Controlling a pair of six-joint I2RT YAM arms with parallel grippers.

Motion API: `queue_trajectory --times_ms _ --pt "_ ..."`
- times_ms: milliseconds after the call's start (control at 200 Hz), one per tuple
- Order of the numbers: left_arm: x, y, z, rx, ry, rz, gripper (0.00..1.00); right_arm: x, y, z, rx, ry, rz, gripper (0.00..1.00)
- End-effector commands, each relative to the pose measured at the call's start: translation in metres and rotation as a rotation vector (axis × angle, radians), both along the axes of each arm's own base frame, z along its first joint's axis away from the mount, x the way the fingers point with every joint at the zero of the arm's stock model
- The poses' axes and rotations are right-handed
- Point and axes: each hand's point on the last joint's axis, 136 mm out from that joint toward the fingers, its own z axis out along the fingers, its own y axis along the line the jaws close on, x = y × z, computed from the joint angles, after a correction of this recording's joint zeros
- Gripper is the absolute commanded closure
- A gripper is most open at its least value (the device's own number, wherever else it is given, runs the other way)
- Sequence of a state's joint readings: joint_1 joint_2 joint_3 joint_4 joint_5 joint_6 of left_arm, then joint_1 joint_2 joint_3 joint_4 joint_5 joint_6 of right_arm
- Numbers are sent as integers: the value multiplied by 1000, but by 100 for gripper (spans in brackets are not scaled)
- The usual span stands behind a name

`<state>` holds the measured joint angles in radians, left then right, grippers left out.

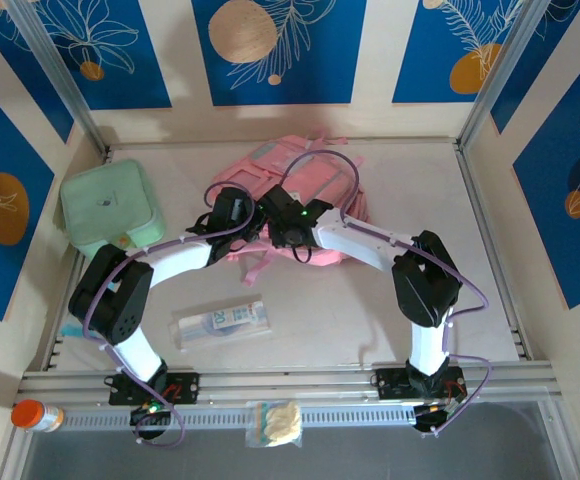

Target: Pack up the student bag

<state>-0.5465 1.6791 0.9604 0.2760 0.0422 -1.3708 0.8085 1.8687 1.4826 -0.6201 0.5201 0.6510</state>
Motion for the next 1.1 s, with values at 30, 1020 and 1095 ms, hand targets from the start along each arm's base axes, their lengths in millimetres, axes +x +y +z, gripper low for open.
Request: queue_trajectory --times_ms 30,1020,1095 --pt "-2 -20 20 -71 -58 -60 100 18 -27 -1 -52 -50 -88 74" --pt "3 -13 21 -57 -51 -48 100 26 -24 -32 29 -108 125 66" --pt "3 -12 20 -59 -49 -41 100 28 -20 -24 20 -146 151 71"
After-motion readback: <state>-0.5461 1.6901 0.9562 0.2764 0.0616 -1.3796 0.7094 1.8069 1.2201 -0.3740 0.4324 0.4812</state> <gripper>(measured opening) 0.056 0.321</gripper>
